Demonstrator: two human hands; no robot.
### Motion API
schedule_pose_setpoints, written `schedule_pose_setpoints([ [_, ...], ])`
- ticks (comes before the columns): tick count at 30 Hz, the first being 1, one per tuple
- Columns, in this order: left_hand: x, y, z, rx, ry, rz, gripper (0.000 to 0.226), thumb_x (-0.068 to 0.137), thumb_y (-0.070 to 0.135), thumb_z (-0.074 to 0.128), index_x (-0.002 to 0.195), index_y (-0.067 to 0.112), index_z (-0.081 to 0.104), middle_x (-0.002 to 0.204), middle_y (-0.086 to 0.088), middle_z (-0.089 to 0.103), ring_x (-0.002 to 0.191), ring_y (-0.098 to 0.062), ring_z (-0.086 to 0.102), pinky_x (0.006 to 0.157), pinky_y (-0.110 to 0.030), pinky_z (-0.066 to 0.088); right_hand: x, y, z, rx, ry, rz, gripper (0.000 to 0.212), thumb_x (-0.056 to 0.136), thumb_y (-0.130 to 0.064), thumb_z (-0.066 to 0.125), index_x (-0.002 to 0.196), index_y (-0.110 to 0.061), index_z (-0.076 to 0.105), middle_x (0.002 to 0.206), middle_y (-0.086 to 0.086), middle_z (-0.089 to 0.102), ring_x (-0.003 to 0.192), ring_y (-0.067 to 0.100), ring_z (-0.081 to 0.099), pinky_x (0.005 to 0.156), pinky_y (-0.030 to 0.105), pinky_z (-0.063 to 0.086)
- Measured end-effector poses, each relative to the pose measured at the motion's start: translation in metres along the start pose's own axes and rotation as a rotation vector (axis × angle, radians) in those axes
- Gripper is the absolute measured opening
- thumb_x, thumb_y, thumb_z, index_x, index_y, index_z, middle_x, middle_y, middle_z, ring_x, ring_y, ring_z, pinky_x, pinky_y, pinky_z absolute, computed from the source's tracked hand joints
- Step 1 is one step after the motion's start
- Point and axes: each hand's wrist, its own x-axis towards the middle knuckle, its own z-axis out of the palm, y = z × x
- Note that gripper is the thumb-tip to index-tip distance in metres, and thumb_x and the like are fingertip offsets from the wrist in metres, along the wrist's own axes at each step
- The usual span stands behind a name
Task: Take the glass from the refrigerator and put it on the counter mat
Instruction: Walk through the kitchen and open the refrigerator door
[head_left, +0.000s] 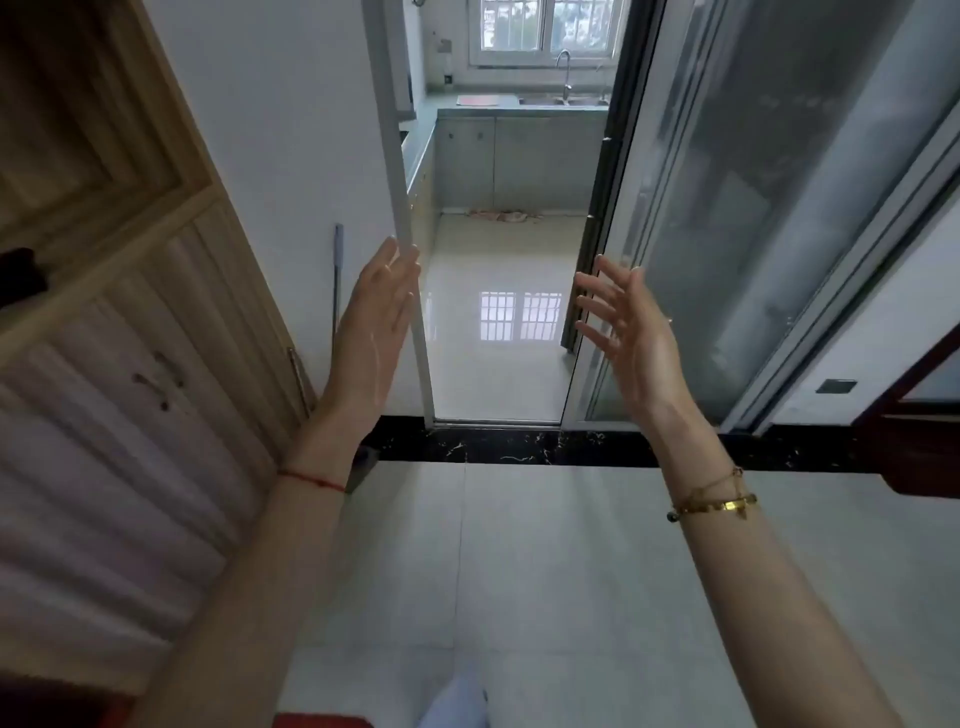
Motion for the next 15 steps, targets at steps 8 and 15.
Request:
schedule_pose_setpoints([
  [8, 0.059, -0.041, -0.018, -0.052, 0.037, -0.051, 0.05, 0.111, 0.028, 0.021, 0.158, 0.014, 0.025, 0.163, -0.007, 0.037, 0.151, -0.018, 0.037, 0.121, -0.026, 0.03, 0.06, 0.042, 0.014, -0.001, -0.008, 0.086, 0.049, 0.107, -0.046, 0.027, 0.146, -0.024, 0.048, 0.141, -0.001, 0.06, 0.13, 0.016, 0.057, 0.11, 0.037, 0.047],
  [15, 0.154, -0.066, -0.032, -0.05, 0.053, -0.084, 0.048, 0.11, 0.028, 0.023, 0.157, 0.015, 0.029, 0.161, -0.006, 0.041, 0.15, -0.017, 0.038, 0.127, -0.033, 0.023, 0.147, 0.071, 0.033, 0.023, 0.024, 0.145, 0.05, 0.106, -0.046, 0.028, 0.146, -0.023, 0.049, 0.139, -0.001, 0.062, 0.129, 0.016, 0.058, 0.105, 0.032, 0.049],
])
